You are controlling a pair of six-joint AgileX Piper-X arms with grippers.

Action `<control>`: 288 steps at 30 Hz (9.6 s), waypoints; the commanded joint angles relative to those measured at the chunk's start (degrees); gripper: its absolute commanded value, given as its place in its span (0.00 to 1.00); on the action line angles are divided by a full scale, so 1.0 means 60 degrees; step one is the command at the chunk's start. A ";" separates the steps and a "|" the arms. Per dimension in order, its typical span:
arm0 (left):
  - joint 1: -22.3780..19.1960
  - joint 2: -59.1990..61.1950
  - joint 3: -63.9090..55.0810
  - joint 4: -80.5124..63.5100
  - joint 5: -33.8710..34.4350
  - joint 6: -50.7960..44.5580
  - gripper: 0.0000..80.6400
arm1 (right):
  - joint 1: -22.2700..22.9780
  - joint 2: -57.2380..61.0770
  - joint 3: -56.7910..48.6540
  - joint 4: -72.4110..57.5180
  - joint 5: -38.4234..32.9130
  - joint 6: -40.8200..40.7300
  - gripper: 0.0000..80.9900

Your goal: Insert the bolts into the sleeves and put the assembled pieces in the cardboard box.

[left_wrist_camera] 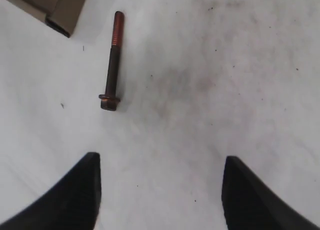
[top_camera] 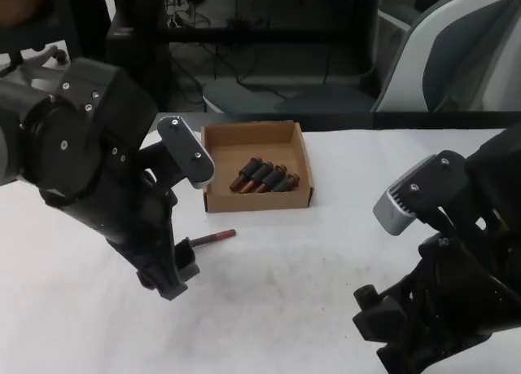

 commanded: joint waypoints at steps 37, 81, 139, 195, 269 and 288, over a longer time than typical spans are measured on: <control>-0.0887 0.1103 -0.0129 -0.1201 -0.1462 -2.2564 0.69 | 0.0021 -0.0108 -0.0002 -0.0006 -0.0598 0.0092 0.01; -0.0694 0.3958 -0.2799 -0.0575 -0.2516 -2.3905 0.56 | 0.0021 -0.0108 -0.0002 0.0153 -0.1131 0.0002 0.01; -0.0977 0.4752 -0.2870 -0.0789 -0.3184 -2.6078 0.56 | 0.0021 -0.0406 -0.0002 0.0227 -0.1131 -0.0271 0.01; -0.0575 -0.1300 0.1026 -0.2929 -0.3063 -1.3832 0.02 | 0.0021 -0.0406 -0.0002 0.0282 -0.0765 -0.0136 0.01; 0.1041 -0.3905 0.1196 -0.4403 0.4594 -0.9023 0.02 | 0.0469 0.2005 -0.0153 -0.7563 -0.2458 0.3365 0.01; 0.0375 -0.3905 0.1196 -0.4328 0.4898 -0.9173 0.02 | 0.0236 0.2005 -0.0153 -0.7563 -0.2439 0.2085 0.01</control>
